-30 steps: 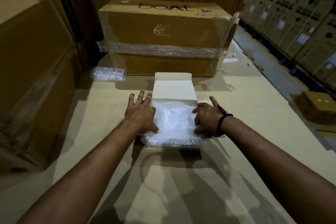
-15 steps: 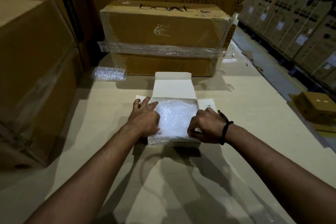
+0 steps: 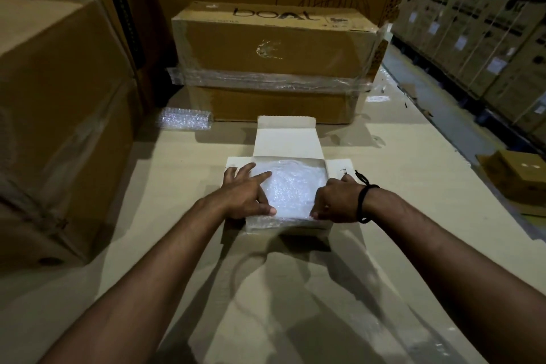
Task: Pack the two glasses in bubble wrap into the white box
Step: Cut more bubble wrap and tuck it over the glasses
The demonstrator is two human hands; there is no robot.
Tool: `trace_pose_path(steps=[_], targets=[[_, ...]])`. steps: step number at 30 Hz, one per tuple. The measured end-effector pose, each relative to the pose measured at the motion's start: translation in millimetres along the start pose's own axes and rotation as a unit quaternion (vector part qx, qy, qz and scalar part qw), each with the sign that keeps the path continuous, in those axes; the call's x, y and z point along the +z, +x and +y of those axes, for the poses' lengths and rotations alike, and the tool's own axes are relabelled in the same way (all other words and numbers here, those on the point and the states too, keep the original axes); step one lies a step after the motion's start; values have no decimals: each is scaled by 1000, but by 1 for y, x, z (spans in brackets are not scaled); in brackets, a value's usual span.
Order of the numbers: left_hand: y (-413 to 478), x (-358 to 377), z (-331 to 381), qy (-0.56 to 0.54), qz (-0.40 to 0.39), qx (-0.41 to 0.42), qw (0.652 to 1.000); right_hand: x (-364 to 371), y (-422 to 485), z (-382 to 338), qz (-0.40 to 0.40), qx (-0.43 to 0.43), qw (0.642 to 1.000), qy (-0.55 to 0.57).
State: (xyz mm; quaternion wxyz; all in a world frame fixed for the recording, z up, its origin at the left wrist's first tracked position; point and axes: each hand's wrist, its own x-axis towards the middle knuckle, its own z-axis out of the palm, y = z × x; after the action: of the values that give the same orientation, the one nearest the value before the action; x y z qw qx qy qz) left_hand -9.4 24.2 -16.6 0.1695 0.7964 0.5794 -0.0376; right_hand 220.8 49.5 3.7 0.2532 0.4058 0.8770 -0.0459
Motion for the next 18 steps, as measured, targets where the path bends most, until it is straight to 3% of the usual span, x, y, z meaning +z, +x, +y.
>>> trace_pose_path(steps=[5, 8, 18], targets=[[-2, 1, 15, 120, 107, -48, 986, -2, 6, -3, 44, 15, 999, 11], [2, 7, 31, 189, 165, 2, 968, -2, 4, -2, 26, 23, 996, 80], [9, 12, 20, 72, 83, 20, 994, -11, -13, -9, 30, -29, 994, 102]])
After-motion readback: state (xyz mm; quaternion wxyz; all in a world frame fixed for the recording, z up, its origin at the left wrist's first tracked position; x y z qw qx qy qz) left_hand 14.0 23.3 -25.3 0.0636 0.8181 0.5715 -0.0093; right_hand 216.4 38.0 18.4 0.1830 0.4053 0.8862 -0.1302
